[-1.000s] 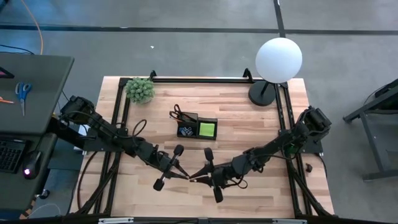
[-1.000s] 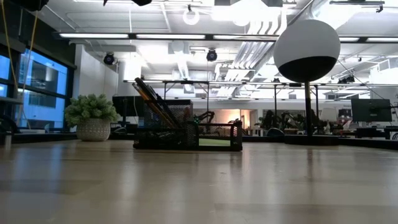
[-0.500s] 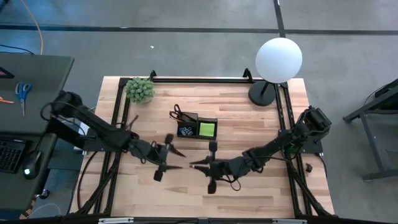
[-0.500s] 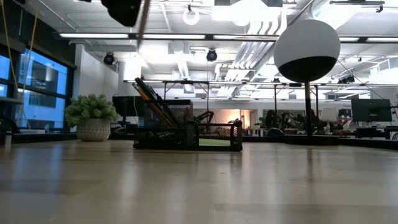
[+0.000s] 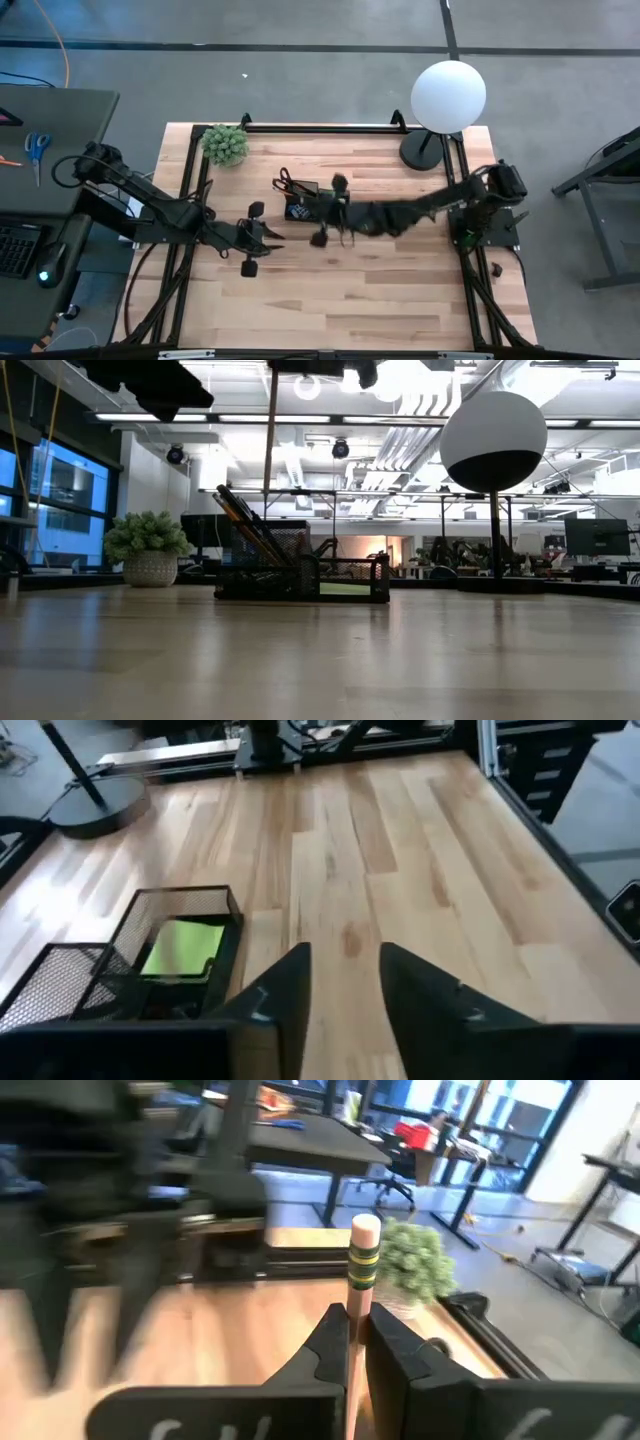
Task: Pick and place office supplies into organizer
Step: Put the pink pencil into the organizer bin
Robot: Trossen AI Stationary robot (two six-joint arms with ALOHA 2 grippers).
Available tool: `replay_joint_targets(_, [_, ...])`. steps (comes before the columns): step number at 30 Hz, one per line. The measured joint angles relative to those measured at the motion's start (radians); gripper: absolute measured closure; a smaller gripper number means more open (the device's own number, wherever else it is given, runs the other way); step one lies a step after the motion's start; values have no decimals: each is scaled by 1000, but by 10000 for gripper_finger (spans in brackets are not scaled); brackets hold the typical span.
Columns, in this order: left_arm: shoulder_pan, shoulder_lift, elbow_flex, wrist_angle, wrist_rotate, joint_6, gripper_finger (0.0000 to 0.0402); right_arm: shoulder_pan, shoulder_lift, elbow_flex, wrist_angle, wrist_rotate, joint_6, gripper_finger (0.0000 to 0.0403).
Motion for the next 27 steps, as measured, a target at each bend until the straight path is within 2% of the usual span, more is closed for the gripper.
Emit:
replay_joint_targets(7, [0, -8, 0, -52, 1, 4, 356, -210, -5, 38, -104, -149, 71, 395])
replay_joint_targets(13, [0, -8, 0, -62, 26, 4, 391, -302, -5, 74, -214, -237, 124, 397])
replay_joint_targets(21, [0, -8, 0, -52, 71, 4, 399, -359, 9, 76, -407, -348, 301, 391])
replay_joint_targets(27, [0, -8, 0, -29, 72, 3, 391, -357, 63, 75, -394, -352, 299, 369])
